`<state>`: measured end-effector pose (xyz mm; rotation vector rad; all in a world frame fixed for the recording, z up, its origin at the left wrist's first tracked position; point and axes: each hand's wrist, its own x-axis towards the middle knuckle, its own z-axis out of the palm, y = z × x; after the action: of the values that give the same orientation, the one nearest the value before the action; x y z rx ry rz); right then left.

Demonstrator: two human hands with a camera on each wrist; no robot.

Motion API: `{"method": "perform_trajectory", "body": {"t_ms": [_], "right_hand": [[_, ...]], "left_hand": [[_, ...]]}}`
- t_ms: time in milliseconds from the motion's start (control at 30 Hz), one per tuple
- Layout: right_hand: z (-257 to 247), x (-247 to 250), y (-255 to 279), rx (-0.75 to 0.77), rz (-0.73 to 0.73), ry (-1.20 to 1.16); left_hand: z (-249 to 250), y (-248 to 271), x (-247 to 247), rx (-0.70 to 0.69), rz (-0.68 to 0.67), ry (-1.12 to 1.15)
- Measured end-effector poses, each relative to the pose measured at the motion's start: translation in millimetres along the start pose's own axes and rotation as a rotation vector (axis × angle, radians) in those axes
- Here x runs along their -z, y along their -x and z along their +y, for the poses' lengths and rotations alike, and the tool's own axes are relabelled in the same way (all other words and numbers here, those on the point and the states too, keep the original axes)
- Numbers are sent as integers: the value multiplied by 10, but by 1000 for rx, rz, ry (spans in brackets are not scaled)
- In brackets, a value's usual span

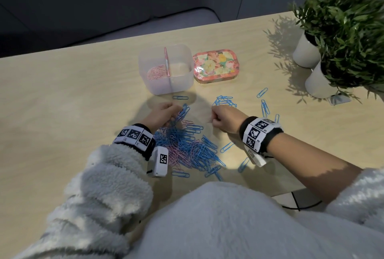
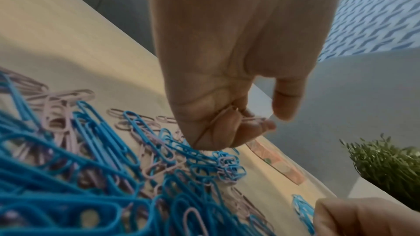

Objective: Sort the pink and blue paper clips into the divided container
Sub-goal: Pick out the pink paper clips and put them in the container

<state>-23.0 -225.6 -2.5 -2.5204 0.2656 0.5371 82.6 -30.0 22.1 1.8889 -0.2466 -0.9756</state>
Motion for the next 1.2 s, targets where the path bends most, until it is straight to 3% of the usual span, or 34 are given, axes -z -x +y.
{"method": "perform_trajectory", "body": {"t_ms": [100, 267, 467, 567, 667, 767, 967, 1100, 1200], "right_hand": [[43, 64, -51, -47, 107, -378], [6, 168, -67, -201, 177, -1164], [-50, 255, 21, -330, 17, -1389], [-54, 196, 20, -347, 19, -1211], [-159, 13, 29, -160, 144, -683], [-276, -168, 28, -68, 115, -322], [-208, -29, 19, -174, 28, -58], [-287, 338, -114, -203, 156, -175], [-622, 645, -344, -202, 143, -644]], "left_hand": [[-91, 6, 0, -111, -18, -183], [-94, -9, -32, -298, -2, -794], [-25, -86, -128, -371, -12, -1006], [1, -103, -197, -367, -29, -1034], [4, -114, -238, -356, -29, -1073], [-3, -104, -252, -341, -9, -1064], [-92, -58, -212, -318, -24, -1000], [-90, 14, -72, -288, 66, -716], [-52, 68, 110, -266, 218, -469]]}}
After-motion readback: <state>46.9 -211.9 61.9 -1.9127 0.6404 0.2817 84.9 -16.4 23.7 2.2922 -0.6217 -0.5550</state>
